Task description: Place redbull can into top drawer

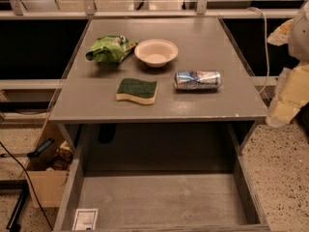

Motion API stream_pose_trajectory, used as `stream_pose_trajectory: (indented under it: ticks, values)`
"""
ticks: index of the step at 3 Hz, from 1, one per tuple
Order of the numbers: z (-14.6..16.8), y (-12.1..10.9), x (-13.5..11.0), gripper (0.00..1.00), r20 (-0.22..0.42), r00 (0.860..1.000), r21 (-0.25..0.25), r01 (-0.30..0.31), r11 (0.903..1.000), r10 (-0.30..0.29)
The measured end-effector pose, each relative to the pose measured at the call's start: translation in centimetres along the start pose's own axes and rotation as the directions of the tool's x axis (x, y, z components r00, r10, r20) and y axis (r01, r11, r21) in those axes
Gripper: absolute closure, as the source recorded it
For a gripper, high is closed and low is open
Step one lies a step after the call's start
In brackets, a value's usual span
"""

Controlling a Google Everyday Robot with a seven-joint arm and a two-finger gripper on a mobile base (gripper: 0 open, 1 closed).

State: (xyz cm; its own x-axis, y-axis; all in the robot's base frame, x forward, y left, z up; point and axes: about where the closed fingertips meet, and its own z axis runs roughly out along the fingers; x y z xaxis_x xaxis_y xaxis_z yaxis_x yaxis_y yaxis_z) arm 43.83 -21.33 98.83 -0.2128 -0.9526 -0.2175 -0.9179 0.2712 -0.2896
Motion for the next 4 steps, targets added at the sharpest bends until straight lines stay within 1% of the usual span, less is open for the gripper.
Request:
stream_pose_trajectory:
  ticks: [1, 2, 3, 4]
  values:
    - [0.0, 0.0, 0.0, 0.0, 0.0, 1.0, 0.0, 0.0, 1.0, 0.0]
    - [-0.1, -0.6, -0.4, 0.0, 0.017, 1.0, 0.014, 0.016, 0.9998, -0.016]
    - [0.5, -2.2, -0.2, 0.0, 0.09, 0.996, 0.03, 0.018, 0.9994, -0.021]
    - [2.8, -3.9, -2.2, 0.0, 0.266, 0.963, 0.0, 0.047, 0.9989, -0.045]
